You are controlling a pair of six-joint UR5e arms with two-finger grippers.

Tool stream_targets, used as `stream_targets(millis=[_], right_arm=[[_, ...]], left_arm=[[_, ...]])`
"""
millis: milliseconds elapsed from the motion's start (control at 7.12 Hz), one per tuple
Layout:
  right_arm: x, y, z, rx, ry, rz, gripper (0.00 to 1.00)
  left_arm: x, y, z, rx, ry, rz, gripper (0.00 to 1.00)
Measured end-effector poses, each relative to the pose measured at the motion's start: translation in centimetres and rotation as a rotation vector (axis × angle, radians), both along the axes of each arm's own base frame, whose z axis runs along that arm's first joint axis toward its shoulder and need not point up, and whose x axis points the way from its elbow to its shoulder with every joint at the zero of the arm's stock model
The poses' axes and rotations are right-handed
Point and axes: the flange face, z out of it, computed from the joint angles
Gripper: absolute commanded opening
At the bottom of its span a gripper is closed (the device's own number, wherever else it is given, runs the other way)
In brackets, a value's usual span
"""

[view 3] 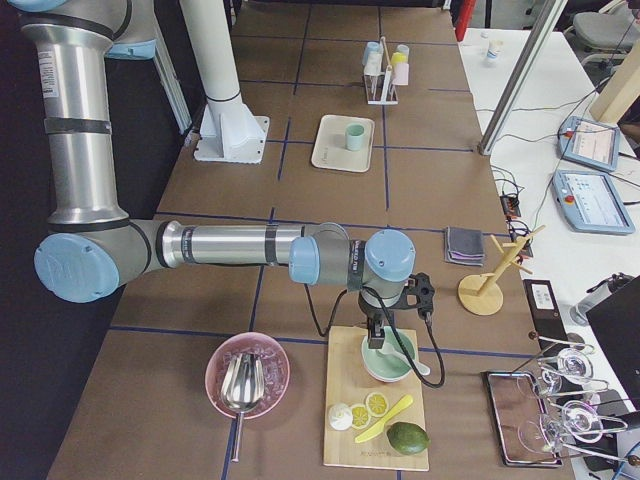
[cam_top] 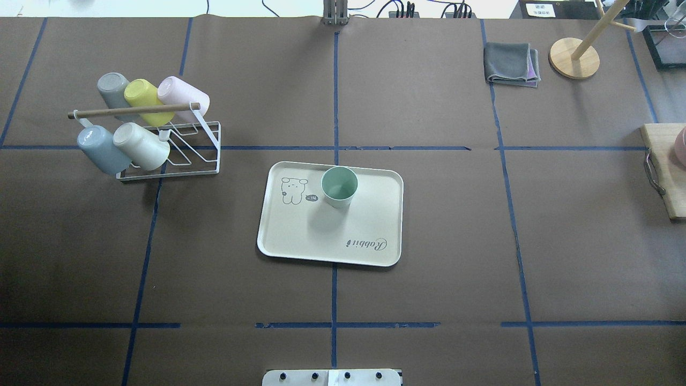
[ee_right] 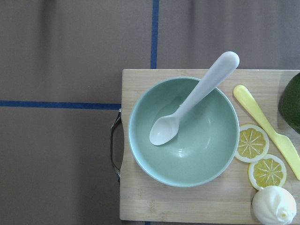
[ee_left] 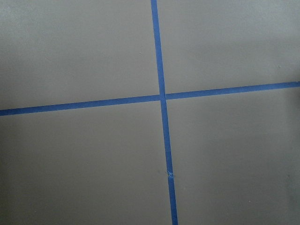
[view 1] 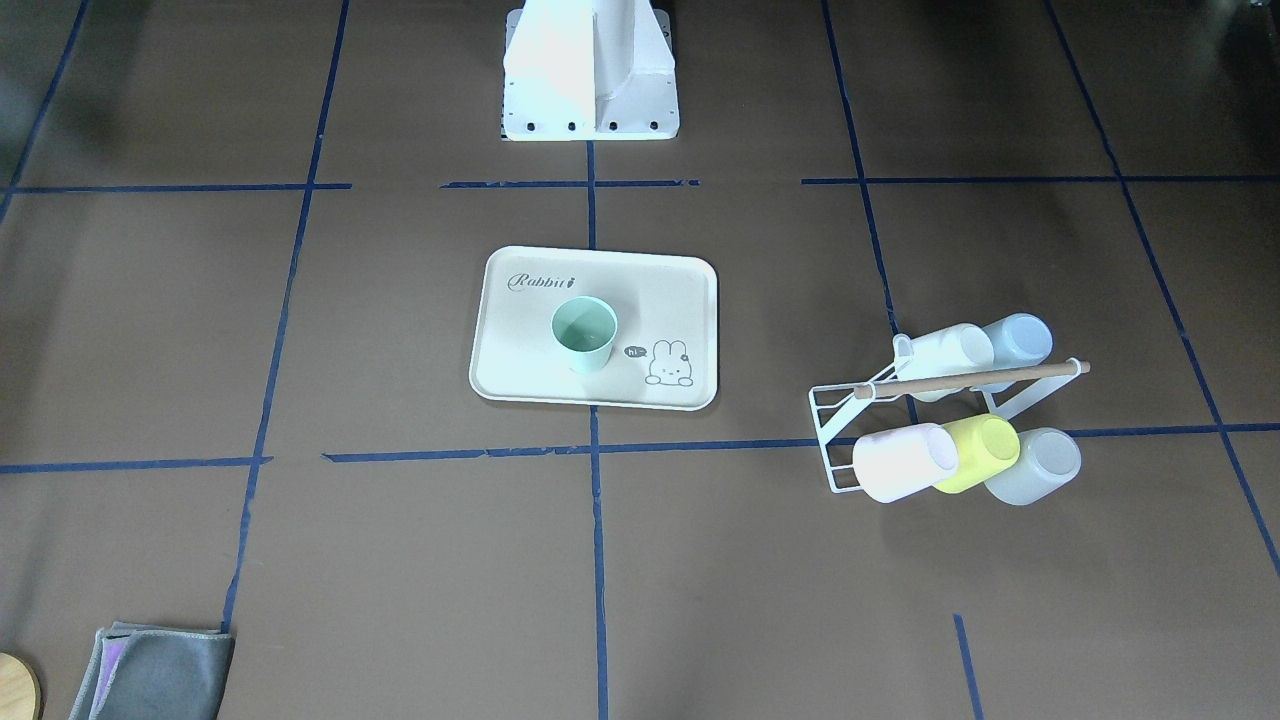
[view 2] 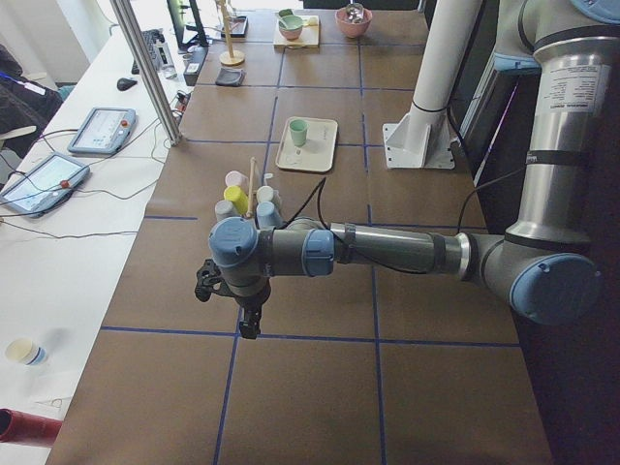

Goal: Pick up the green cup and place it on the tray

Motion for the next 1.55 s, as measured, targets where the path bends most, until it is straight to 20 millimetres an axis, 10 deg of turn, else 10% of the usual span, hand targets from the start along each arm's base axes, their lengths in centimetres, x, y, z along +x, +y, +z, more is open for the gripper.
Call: stream_targets(millis=[1545], right_arm=[[0.0,0.1,0.2,-0.006,0.005,0.003,1.0]], left_arm=[[0.2,1.5,6.0,-0.109,0.001,0.007,1.0]])
